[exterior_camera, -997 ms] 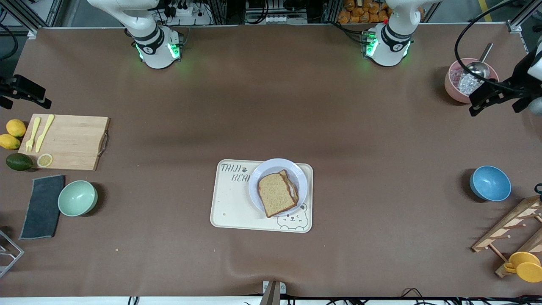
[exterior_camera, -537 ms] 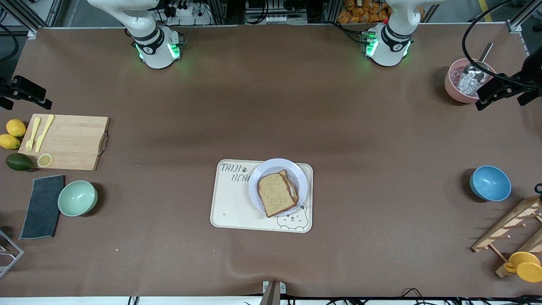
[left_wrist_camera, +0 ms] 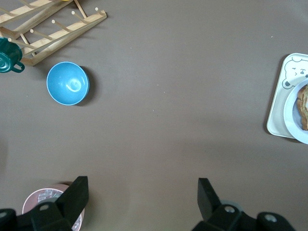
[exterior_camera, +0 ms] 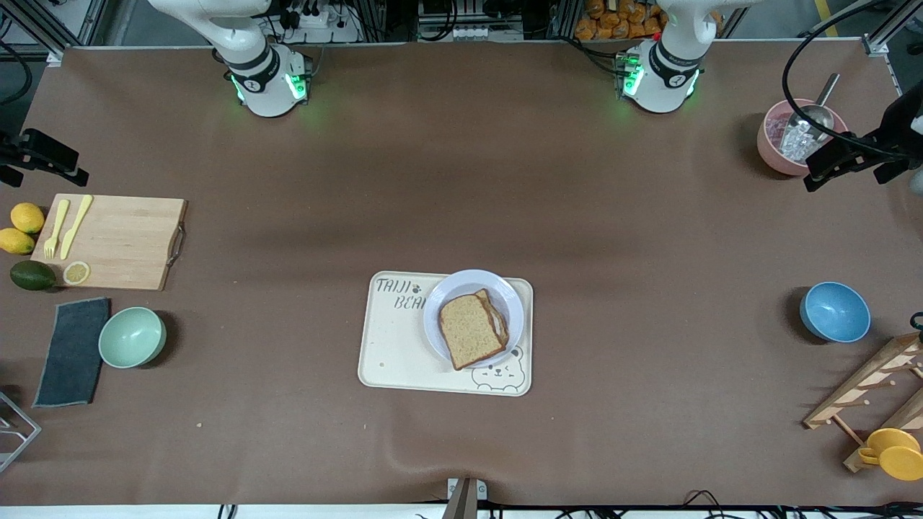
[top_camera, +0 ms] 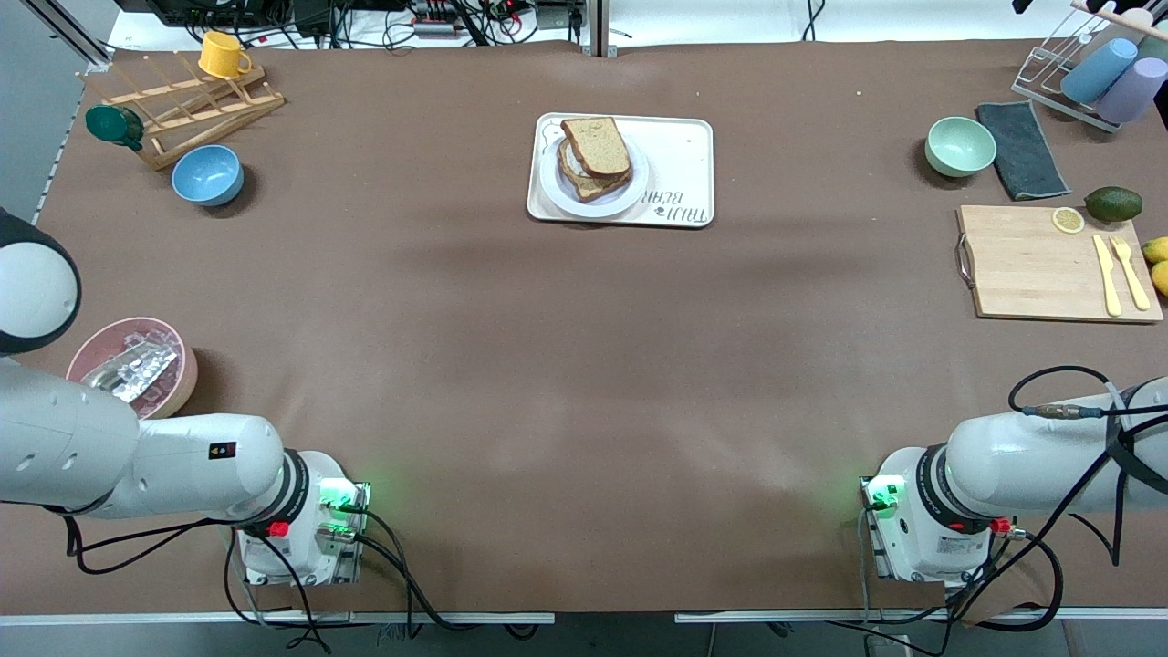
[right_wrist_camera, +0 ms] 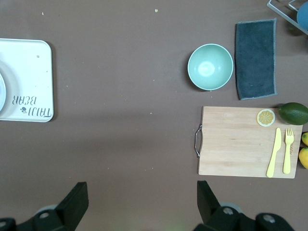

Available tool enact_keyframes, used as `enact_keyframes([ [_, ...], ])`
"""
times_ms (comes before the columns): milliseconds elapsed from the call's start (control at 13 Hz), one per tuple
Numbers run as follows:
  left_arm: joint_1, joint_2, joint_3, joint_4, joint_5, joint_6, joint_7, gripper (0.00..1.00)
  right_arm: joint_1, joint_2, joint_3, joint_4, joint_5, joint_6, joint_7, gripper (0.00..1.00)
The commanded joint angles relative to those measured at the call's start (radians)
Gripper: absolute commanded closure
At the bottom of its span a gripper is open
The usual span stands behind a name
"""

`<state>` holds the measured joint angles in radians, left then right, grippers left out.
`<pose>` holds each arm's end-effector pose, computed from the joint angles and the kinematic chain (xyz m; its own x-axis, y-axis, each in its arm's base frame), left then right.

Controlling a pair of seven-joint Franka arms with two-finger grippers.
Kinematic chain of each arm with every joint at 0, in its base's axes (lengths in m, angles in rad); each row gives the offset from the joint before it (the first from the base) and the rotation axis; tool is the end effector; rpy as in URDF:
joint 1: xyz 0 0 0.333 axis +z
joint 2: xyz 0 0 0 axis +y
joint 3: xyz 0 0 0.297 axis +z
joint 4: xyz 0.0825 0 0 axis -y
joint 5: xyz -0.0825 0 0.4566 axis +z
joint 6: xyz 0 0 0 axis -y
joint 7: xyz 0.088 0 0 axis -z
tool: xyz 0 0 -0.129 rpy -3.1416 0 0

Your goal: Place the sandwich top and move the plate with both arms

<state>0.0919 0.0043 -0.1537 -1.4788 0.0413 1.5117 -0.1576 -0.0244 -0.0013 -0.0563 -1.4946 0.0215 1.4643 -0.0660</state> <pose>0.6222 -0.0328 0.6255 0.9946 0.0980 0.0347 0.0992 -0.9944 -0.0355 0.6134 -0.0467 0.6162 0.9995 -0.0124 -0.0275 -0.0130 -0.9996 -0.0234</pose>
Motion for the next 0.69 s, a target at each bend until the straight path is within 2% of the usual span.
enact_keyframes([
  [0, -0.009, -0.006, 0.014, 0.008, -0.023, -0.007, 0.019, 0.0, -0.005, 0.009, 0.004, 0.019, 0.002, -0.006, -0.005, 0.0],
  [153, -0.008, -0.004, 0.016, 0.009, -0.053, -0.037, 0.02, 0.0, -0.005, 0.009, 0.004, 0.019, 0.002, -0.004, -0.005, 0.0],
  [307, 0.018, 0.003, 0.034, 0.011, -0.131, -0.057, 0.027, 0.0, -0.005, 0.009, 0.004, 0.019, 0.002, -0.004, -0.005, 0.0],
  [614, 0.012, 0.003, 0.028, 0.011, -0.084, -0.068, 0.027, 0.0, -0.005, 0.009, 0.004, 0.019, 0.002, -0.004, -0.005, 0.0],
])
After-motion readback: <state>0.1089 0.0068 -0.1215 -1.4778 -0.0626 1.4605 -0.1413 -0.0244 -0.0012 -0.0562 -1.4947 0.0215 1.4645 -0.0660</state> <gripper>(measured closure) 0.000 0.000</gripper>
